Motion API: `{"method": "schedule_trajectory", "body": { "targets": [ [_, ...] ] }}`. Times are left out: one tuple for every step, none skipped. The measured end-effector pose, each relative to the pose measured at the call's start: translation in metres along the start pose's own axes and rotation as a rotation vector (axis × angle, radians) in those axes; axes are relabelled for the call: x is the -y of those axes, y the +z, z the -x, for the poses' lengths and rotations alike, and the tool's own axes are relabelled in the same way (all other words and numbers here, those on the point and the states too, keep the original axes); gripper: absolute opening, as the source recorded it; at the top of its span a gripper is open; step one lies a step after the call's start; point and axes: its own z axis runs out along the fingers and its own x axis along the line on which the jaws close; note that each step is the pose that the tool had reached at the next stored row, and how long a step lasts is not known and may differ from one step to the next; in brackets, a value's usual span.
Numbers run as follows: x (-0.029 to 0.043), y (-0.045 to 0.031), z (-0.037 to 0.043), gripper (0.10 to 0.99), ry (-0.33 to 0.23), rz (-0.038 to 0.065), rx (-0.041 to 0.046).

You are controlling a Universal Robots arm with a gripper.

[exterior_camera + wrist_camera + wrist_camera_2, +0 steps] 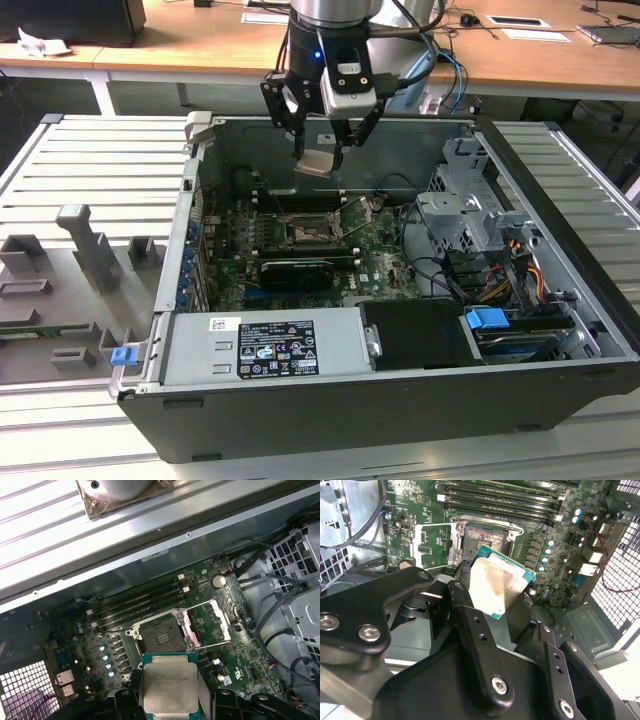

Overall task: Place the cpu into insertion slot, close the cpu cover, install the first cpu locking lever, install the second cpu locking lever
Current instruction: 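Place the cpu into insertion slot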

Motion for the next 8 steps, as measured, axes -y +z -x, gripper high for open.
{"method": "schedule_trajectory", "body": {
  "targets": [
    [0.0000, 0.0003, 0.0000, 0.529, 0.004, 0.000, 0.0003],
    [0.0000, 0.0005, 0.0000, 0.529, 0.008, 0.000, 0.0006],
    [0.0000, 0.0006, 0.0000, 0.529, 0.009, 0.000, 0.0008],
    [0.0001, 0.0008, 0.0000, 0.529, 0.012, 0.000, 0.0010],
    [0.0001, 0.0010, 0.0000, 0.529, 0.015, 0.000, 0.0011],
    [0.0001, 0.0011, 0.0000, 0.529, 0.017, 0.000, 0.0013],
    [0.0001, 0.0013, 0.0000, 0.529, 0.019, 0.000, 0.0015],
    [0.0001, 0.0014, 0.0000, 0.529, 0.021, 0.000, 0.0016]
  ]
}}
